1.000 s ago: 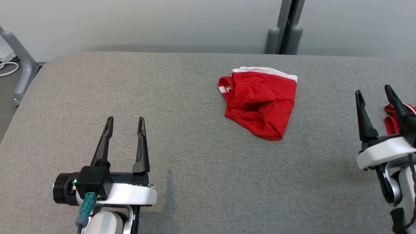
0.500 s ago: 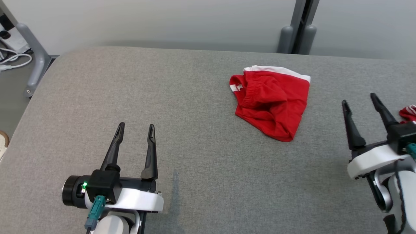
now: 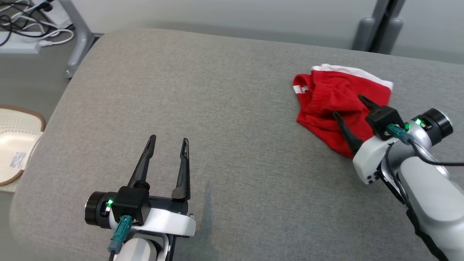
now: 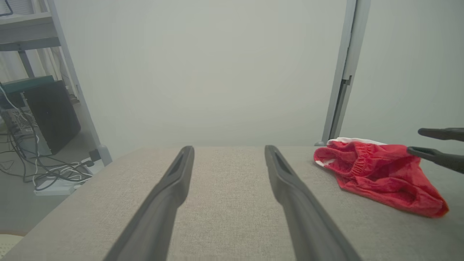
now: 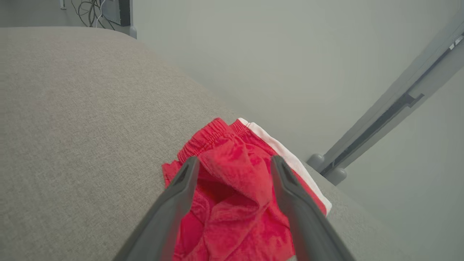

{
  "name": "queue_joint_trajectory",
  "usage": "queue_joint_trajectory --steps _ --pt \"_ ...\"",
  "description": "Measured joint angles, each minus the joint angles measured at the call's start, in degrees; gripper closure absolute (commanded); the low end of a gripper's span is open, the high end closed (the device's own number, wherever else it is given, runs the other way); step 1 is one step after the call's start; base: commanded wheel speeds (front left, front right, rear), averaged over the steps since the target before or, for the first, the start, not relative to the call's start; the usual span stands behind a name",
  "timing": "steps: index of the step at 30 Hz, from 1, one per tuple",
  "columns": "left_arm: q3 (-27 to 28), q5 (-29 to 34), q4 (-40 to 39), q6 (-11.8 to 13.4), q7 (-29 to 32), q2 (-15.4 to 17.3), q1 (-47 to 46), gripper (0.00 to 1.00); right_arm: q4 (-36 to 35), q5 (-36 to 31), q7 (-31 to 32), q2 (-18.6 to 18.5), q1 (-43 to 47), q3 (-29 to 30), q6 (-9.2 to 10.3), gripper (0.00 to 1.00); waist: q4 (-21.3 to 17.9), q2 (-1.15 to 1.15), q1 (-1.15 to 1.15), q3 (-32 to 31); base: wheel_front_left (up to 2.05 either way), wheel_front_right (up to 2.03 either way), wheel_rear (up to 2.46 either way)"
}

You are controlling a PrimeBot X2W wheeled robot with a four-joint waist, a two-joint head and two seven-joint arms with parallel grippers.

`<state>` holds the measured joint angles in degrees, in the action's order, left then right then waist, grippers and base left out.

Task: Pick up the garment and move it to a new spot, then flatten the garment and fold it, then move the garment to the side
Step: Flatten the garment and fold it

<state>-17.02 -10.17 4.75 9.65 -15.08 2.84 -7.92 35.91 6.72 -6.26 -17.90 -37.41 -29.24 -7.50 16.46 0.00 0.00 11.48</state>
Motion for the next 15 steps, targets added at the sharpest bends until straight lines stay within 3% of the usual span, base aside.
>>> queue_joint_trajectory --steps 6,15 --pt "-1.3 -1.0 -0.2 -0.1 0.0 0.0 -0.5 0.00 7.2 0.5 3.5 -0.6 -5.7 -5.0 0.00 0.00 3.1 0.00 0.00 0.6 0.00 0.00 0.00" --pt "-2.7 -1.0 -0.5 -0.5 0.0 0.0 -0.6 0.00 14.9 1.7 5.0 -0.3 -9.8 -6.9 0.00 0.00 5.6 0.00 0.00 1.5 0.00 0.00 0.00"
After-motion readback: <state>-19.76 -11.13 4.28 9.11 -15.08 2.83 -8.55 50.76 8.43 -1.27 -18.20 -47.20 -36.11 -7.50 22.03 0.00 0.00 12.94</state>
